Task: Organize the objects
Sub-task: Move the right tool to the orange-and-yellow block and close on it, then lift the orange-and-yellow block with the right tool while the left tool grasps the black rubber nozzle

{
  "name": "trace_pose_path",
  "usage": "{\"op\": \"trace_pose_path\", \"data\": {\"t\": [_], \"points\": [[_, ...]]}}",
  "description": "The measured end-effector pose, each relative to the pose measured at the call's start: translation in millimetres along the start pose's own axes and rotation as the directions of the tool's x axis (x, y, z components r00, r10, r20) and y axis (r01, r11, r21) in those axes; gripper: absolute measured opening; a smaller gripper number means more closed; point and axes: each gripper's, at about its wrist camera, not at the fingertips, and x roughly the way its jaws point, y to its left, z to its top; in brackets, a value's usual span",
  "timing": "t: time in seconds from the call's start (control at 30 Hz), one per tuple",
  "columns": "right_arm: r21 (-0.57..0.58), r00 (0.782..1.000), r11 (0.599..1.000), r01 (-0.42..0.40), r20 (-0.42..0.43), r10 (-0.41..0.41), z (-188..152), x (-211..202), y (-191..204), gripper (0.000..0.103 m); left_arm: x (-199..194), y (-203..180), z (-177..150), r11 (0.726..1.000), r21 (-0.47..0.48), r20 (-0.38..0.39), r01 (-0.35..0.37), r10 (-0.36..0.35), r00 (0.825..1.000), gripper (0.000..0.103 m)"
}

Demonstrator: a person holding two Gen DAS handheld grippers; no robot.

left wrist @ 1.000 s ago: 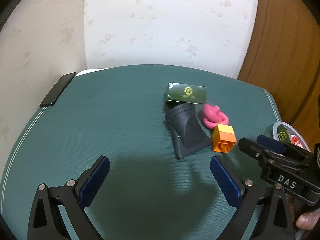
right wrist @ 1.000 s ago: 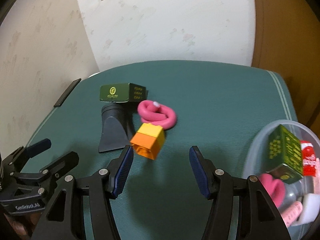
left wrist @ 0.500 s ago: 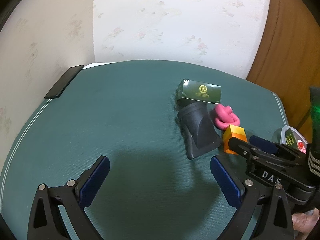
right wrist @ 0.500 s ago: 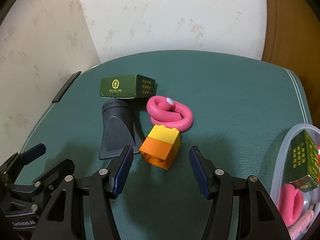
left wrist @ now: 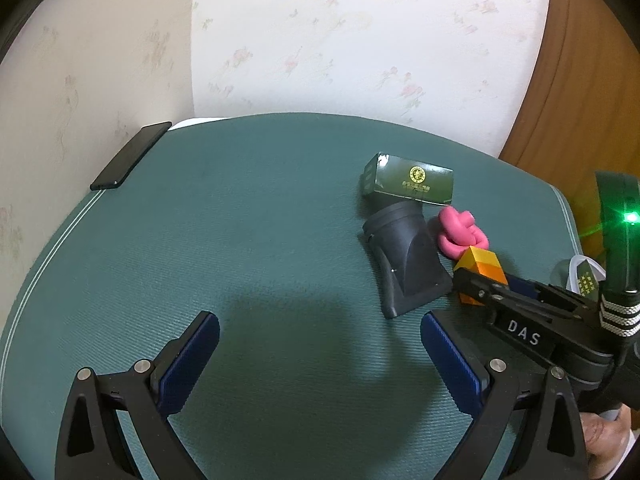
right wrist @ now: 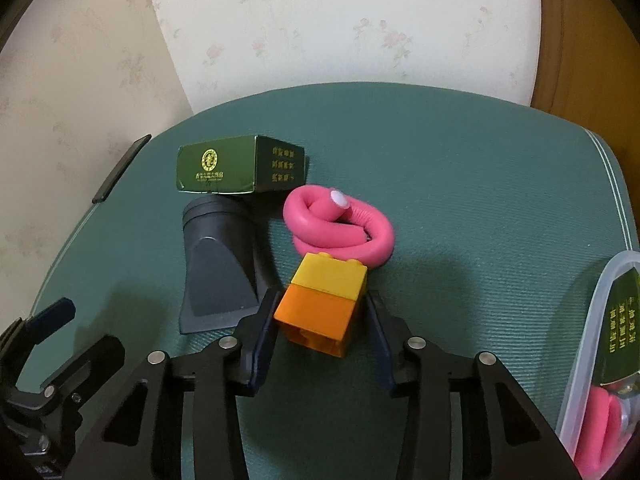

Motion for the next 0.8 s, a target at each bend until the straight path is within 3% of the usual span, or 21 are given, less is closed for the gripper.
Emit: {"op": "trace_pose_path", "data": {"t": [0.33,0.8], "points": [[0.013,1.000,1.000,-0.008,0.021,0.008,-5,-15,-7,0.033,8,-4,-1,1.000,0.022,-0.013,-0.008,0.009,1.000,0.102],[0.016,0.998,1.000,-0.024,0.054,0.023,-10,-35,-9,0.033,17,-22,5,0.998,0.063,-0.033,0.005,-0.003,0.999,0.102]]}}
